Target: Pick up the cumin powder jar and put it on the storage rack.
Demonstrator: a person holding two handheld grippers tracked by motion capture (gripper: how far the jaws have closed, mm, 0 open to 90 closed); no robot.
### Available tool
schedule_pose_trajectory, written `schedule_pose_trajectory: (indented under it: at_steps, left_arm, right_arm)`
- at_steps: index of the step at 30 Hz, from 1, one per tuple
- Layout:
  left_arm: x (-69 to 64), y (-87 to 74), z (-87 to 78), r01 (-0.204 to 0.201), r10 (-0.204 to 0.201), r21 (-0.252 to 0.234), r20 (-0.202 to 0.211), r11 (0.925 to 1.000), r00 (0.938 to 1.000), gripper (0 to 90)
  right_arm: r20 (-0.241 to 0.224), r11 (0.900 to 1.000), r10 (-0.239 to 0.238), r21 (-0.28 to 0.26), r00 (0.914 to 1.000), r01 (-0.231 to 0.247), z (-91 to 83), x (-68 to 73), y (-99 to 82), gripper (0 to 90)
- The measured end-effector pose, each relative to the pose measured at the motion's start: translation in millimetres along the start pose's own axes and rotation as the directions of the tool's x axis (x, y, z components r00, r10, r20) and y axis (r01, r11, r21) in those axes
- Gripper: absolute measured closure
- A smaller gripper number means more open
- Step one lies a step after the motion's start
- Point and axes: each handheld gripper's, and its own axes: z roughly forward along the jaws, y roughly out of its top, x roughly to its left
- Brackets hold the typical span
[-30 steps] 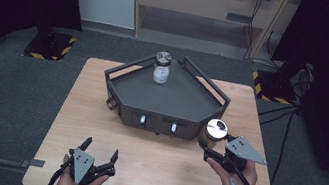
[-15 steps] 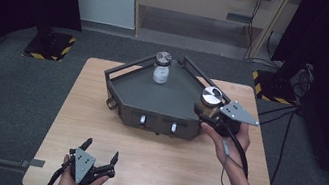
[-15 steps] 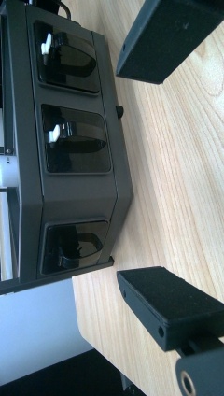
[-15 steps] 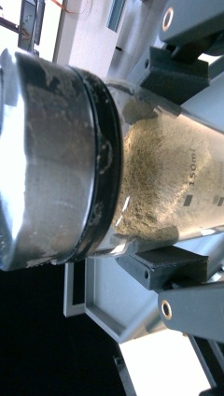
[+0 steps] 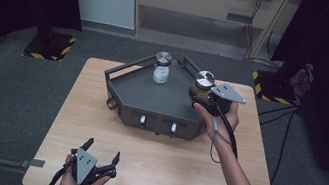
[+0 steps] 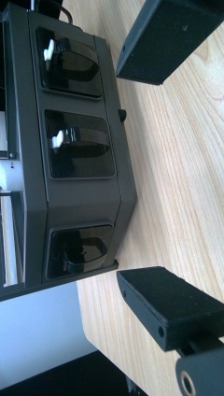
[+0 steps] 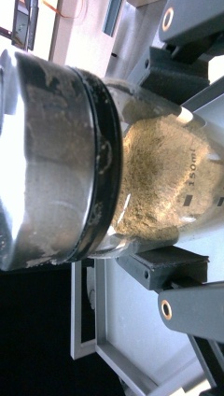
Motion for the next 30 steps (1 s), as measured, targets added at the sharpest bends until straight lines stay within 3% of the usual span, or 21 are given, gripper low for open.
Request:
schedule_pose_trajectory:
  at_steps: [22,30]
  left_arm:
    - [0.4,-0.5,3.5,0.011,-0.011,0.007,0.021,0.9999,0.9997,3.5]
    - [0.6,-0.4,3.8,0.009,-0.009,0.007,0.021,0.9999,0.9997,3.7]
  right_arm:
    - [0.009,0.9989,0.005,0.046,1.0000,-0.005,78.9,-6.9,13.1,31.5]
    - [0.021,0.9954,0.034,0.088,0.9992,-0.036,102.5,-7.5,2.7,31.5]
